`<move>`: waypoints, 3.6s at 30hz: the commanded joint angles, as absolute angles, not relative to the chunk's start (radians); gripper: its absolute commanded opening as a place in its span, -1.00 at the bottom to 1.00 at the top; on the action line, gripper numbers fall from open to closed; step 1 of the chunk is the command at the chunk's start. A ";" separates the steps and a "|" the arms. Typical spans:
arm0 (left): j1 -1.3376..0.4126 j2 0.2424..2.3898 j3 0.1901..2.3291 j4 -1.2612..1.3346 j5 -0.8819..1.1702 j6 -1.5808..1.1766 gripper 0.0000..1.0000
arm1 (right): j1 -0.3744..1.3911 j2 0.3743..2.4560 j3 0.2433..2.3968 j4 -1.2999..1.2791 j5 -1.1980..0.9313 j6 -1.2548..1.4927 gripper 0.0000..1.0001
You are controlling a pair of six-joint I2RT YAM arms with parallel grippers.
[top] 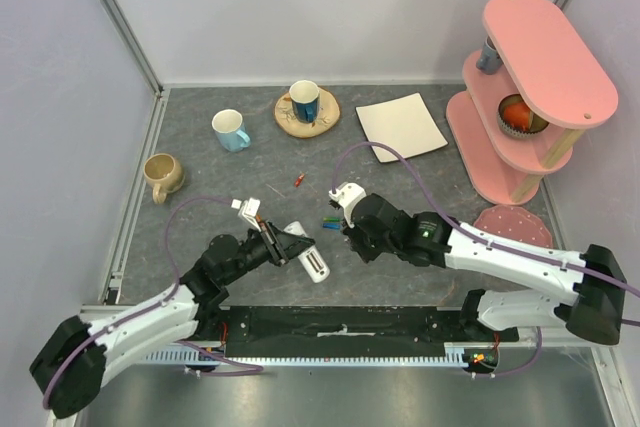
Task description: Load the batteries into the remote control
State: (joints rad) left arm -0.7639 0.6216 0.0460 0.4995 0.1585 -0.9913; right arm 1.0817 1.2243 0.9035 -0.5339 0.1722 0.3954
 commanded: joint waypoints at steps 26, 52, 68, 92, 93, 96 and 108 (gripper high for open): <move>-0.762 1.130 0.023 1.226 0.158 -1.181 -0.96 | 1.215 1.302 1.089 -0.574 0.077 0.420 -1.00; -0.762 1.241 0.000 1.509 0.222 -1.212 -0.96 | 1.221 1.310 1.143 -0.612 0.167 0.396 -1.00; -0.762 1.213 0.000 1.517 0.232 -1.204 -0.96 | 1.220 1.342 1.147 -0.598 0.135 0.420 -1.00; -0.775 1.195 0.011 1.522 0.250 -1.212 -0.96 | 1.221 1.404 1.181 -0.546 0.163 0.460 -1.00; -0.776 1.193 0.011 1.522 0.249 -1.212 -0.96 | 1.221 1.405 1.184 -0.543 0.164 0.465 -1.00; -0.776 1.190 0.012 1.522 0.242 -1.212 -0.96 | 1.220 1.413 1.187 -0.528 0.166 0.474 -1.00; -0.785 1.189 0.028 1.522 0.222 -1.215 -0.96 | 1.223 1.439 1.180 -0.473 0.133 0.549 -1.00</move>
